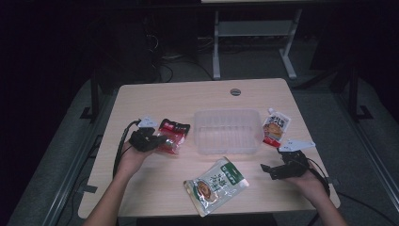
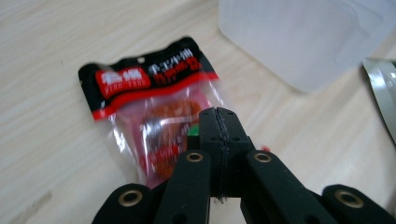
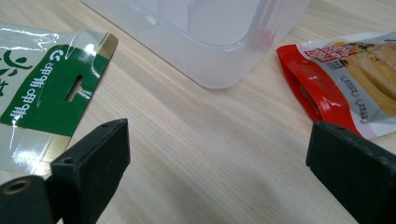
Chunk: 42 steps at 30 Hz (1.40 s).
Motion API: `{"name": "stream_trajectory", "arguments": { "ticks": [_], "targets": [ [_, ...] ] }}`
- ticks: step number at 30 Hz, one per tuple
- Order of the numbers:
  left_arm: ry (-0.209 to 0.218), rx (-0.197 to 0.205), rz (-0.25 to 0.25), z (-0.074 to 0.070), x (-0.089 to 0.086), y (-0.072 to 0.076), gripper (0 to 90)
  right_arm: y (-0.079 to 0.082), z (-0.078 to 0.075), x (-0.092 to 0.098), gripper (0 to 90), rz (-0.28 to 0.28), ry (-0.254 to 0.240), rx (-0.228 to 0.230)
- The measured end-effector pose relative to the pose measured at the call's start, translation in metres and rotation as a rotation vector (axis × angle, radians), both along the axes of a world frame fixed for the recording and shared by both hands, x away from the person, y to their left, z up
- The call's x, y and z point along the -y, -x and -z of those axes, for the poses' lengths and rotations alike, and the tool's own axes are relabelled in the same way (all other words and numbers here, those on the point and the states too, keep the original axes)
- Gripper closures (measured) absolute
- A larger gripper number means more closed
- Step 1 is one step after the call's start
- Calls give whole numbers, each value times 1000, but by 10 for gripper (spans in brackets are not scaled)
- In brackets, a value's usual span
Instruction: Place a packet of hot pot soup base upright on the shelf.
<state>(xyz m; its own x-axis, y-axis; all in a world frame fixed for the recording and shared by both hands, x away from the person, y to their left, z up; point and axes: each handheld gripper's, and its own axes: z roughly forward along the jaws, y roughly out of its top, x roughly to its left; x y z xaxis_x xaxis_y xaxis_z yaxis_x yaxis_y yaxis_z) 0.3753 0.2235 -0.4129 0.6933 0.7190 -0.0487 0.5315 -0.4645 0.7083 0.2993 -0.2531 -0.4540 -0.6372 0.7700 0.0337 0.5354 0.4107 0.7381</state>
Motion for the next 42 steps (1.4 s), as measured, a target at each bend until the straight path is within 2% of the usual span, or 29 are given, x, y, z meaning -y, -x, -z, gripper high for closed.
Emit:
{"name": "stream_trajectory", "arguments": {
  "ticks": [2, 3, 4, 8, 9, 12, 13, 15, 17, 22, 24, 25, 30, 32, 37, 42],
  "targets": [
    [6, 2, -6, 1, 4, -7, 897, 0, 0, 1, 76, -3, 3, -7],
    [6, 3, -9, 2, 6, -11, 897, 0, -1, 1, 133, -16, -6, -17],
    [18, -1, -20, 3, 9, -18, 897, 0, -1, 1, 130, -18, -11, -25],
    [44, 1, -43, 6, 12, -28, 897, 0, -2, 1, 134, -19, 3, -40],
    [32, 4, -56, 8, 13, -35, 897, -1, -2, 1, 134, -26, 10, -43],
    [28, 7, -66, 10, 15, -40, 897, -1, -2, 1, 134, -31, 14, -42],
    [12, 6, -74, 14, 15, -45, 897, 0, -1, 1, 133, -34, 14, -49],
    [19, -2, -85, 18, 14, -49, 897, 0, 0, 1, 133, -38, 22, -43],
    [15, -6, -87, 20, 15, -50, 897, 0, 0, 0, 134, -37, 18, -44],
    [-44, -21, -74, 28, 19, -52, 897, -1, 1, 0, 133, -34, 13, -44],
    [-50, -23, -77, 31, 22, -51, 897, -1, 1, 0, 133, -33, 12, -43],
    [-78, -26, -69, 33, 22, -51, 897, -1, 1, 1, 133, -34, 12, -41],
    [-73, -32, -65, 33, 21, -51, 898, -1, 1, 1, 134, -38, 11, -40],
    [-53, -38, -69, 33, 18, -47, 898, -1, 1, 1, 134, -34, 8, -43],
    [-41, -62, -60, 32, 12, -41, 898, -1, 1, 2, 134, -32, 7, -43],
    [-52, -90, -37, 30, 8, -33, 897, 0, 0, 2, 134, -33, 7, -42]
  ]
}}
